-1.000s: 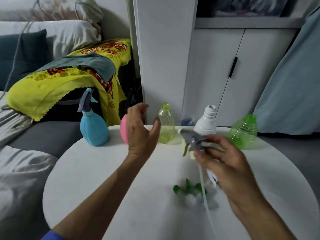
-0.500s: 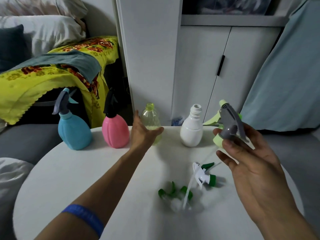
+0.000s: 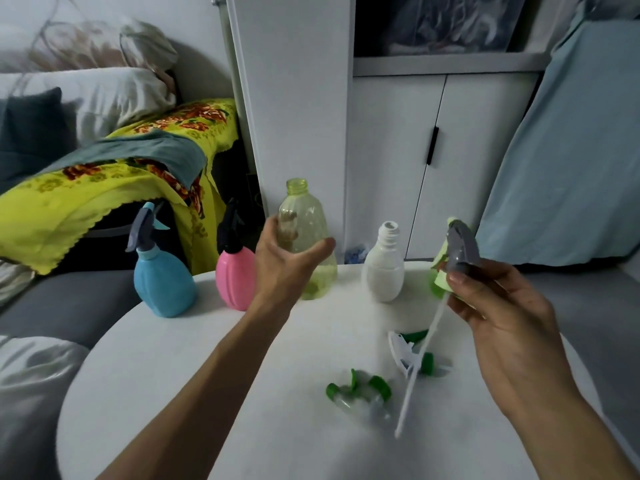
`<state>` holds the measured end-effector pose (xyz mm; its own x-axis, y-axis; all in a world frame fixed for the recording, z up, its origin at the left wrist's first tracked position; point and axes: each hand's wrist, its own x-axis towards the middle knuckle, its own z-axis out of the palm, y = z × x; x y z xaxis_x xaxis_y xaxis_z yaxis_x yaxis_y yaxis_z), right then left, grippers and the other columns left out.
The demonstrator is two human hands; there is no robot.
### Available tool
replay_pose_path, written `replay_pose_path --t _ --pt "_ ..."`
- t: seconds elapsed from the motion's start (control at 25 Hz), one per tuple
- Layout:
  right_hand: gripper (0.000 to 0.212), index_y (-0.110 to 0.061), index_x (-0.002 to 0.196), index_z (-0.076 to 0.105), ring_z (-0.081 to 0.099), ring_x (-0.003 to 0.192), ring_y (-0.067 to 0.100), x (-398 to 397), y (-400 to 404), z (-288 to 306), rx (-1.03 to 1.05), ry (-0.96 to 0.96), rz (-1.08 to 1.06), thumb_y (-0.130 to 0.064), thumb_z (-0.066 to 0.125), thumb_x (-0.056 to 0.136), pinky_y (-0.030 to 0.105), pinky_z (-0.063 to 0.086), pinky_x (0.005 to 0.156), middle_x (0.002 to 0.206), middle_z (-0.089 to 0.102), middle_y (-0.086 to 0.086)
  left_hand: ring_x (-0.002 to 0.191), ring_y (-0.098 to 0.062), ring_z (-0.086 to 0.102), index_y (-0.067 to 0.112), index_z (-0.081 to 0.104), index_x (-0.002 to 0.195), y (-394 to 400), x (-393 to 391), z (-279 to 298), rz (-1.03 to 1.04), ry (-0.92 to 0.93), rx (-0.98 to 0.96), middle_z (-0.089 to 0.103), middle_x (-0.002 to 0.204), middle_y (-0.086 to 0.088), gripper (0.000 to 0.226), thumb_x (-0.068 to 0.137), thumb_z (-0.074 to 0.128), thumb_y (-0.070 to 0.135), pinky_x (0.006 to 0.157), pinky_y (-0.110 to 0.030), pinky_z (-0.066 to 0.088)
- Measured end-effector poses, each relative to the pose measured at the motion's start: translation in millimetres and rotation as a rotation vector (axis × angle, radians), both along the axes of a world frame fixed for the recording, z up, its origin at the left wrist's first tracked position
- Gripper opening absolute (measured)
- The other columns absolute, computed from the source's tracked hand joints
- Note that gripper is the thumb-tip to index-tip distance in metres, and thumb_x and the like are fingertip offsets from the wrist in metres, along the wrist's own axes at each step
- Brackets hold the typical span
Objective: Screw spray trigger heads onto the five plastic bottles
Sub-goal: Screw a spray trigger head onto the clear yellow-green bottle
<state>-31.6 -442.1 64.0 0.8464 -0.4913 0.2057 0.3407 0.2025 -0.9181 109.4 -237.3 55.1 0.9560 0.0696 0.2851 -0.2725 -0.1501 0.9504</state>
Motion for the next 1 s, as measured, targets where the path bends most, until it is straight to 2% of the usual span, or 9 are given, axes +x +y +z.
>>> replay_pose_path --t 0.12,0.2,0.32,0.4,0.48,0.72,0.8,0.88,1.0 --pt "0.041 -0.028 0.086 0.075 0.071 0.097 0.016 -3.1 -1.1 -0.7 0.011 -0.006 -0.031 -0.037 0.088 0.049 0.036 0.052 0.089 0.094 0.078 -0.001 0.109 -0.021 0.060 0.026 0.050 0.128 26.2 -35.1 33.6 0.009 -0.045 0.191 0.062 0.118 -0.001 0.087 0.051 0.081 0.053 0.088 -0.046 0.056" --pt "0.054 -0.029 0.095 0.070 0.072 0.095 0.016 -4.8 -2.0 -3.2 0.019 -0.037 -0.085 -0.041 0.090 0.046 0.034 0.056 0.089 0.094 0.079 -0.001 0.104 -0.020 0.058 0.031 0.048 0.125 49.9 -58.1 44.8 0.037 -0.126 0.371 0.059 0.115 0.004 0.085 0.050 0.078 0.057 0.082 -0.044 0.055" --pt "0.057 -0.032 0.111 0.060 0.070 0.094 0.013 -4.9 -5.1 -5.8 0.024 -0.109 -0.158 -0.018 0.085 0.062 0.043 0.051 0.099 0.094 0.078 -0.006 0.092 -0.017 0.057 0.025 0.052 0.125 83.1 -93.0 30.5 0.123 -0.302 0.774 0.063 0.109 0.002 0.083 0.052 0.089 0.043 0.071 -0.035 0.051" --pt "0.058 -0.031 0.121 0.056 0.068 0.100 0.013 -2.8 -5.9 -7.1 0.028 -0.159 -0.168 0.002 0.073 0.076 0.049 0.044 0.106 0.100 0.077 -0.009 0.086 -0.025 0.063 0.017 0.057 0.123 96.3 -106.4 11.7 0.144 -0.300 0.992 0.070 0.108 -0.006 0.081 0.051 0.092 0.034 0.072 -0.037 0.051" --pt "0.058 -0.031 0.126 0.054 0.067 0.105 0.013 -1.9 -4.5 -6.9 0.024 -0.187 -0.152 0.007 0.065 0.084 0.051 0.042 0.108 0.105 0.076 -0.011 0.083 -0.032 0.066 0.014 0.060 0.121 103.8 -109.0 -0.4 0.138 -0.249 1.140 0.073 0.104 -0.009 0.079 0.050 0.090 0.034 0.074 -0.040 0.051" --pt "0.058 -0.027 0.132 0.049 0.063 0.113 0.022 4.2 6.8 -8.4 -0.019 -0.249 -0.095 0.008 0.060 0.087 0.052 0.041 0.106 0.110 0.075 -0.009 0.078 -0.032 0.064 0.014 0.062 0.119 115.9 -105.5 -6.8 0.158 -0.203 1.217 0.071 0.095 -0.006 0.080 0.047 0.088 0.036 0.073 -0.040 0.050" --pt "0.062 -0.022 0.137 0.047 0.061 0.118 0.030 4.8 12.5 -10.6 -0.019 -0.256 -0.064 0.003 0.065 0.084 0.052 0.042 0.107 0.110 0.075 -0.007 0.077 -0.031 0.063 0.014 0.062 0.118 115.8 -106.5 -6.9 0.156 -0.204 1.227 0.070 0.094 -0.005 0.080 0.046 0.087 0.037 0.073 -0.039 0.049" --pt "0.065 -0.025 0.134 0.049 0.058 0.122 0.036 4.3 20.6 -11.9 -0.015 -0.251 -0.027 -0.007 0.072 0.076 0.053 0.041 0.107 0.115 0.074 -0.002 0.077 -0.031 0.063 0.014 0.062 0.119 114.2 -107.5 -6.8 0.140 -0.205 1.227 0.070 0.095 -0.006 0.080 0.047 0.088 0.037 0.073 -0.040 0.050" --pt "0.069 -0.032 0.129 0.052 0.061 0.119 0.030 3.5 34.1 -14.4 -0.007 -0.233 0.023 -0.014 0.079 0.068 0.053 0.040 0.108 0.123 0.069 0.005 0.077 -0.031 0.063 0.015 0.062 0.117 108.5 -109.2 -6.5 0.120 -0.219 1.231 0.070 0.095 -0.005 0.078 0.047 0.088 0.037 0.071 -0.041 0.051"
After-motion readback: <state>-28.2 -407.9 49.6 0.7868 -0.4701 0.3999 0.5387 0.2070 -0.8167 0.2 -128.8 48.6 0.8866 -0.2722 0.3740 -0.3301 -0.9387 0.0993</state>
